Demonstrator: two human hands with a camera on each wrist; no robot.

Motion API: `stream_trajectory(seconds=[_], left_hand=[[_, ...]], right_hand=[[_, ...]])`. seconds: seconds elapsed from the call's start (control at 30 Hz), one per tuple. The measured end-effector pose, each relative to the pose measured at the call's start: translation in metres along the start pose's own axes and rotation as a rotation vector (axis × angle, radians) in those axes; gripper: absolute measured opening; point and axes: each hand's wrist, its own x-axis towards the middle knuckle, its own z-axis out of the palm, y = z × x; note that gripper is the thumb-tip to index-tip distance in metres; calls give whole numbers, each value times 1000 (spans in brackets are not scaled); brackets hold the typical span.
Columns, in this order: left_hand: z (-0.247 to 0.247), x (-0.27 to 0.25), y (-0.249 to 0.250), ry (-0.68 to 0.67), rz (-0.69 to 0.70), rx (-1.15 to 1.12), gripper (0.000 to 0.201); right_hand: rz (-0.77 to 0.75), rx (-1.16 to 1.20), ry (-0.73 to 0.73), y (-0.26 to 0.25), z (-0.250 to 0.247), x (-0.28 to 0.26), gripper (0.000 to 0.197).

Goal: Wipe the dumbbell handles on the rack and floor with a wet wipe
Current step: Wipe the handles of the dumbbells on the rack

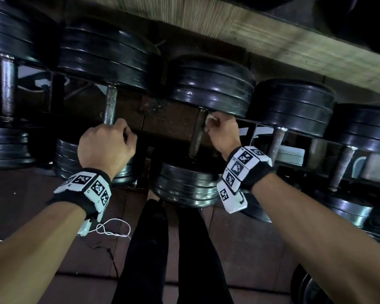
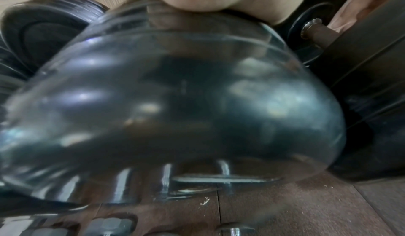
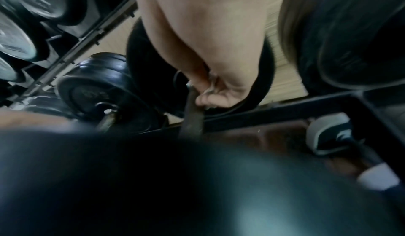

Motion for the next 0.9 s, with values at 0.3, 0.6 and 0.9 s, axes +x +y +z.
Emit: stream_trajectory(seconds=[0.3,0.6,0.9], left_hand=[[0,-1,0,0,-13,7,17],[0,0,1,-11,-20,19,17],[-1,-1,1,-10,-18,28,16]], right_hand=[[-19,-237,-320,29,-7,-40,20],[-16,-144,-43,8,0,-23,20],[-174,-114,121,1,-12,-27,16]])
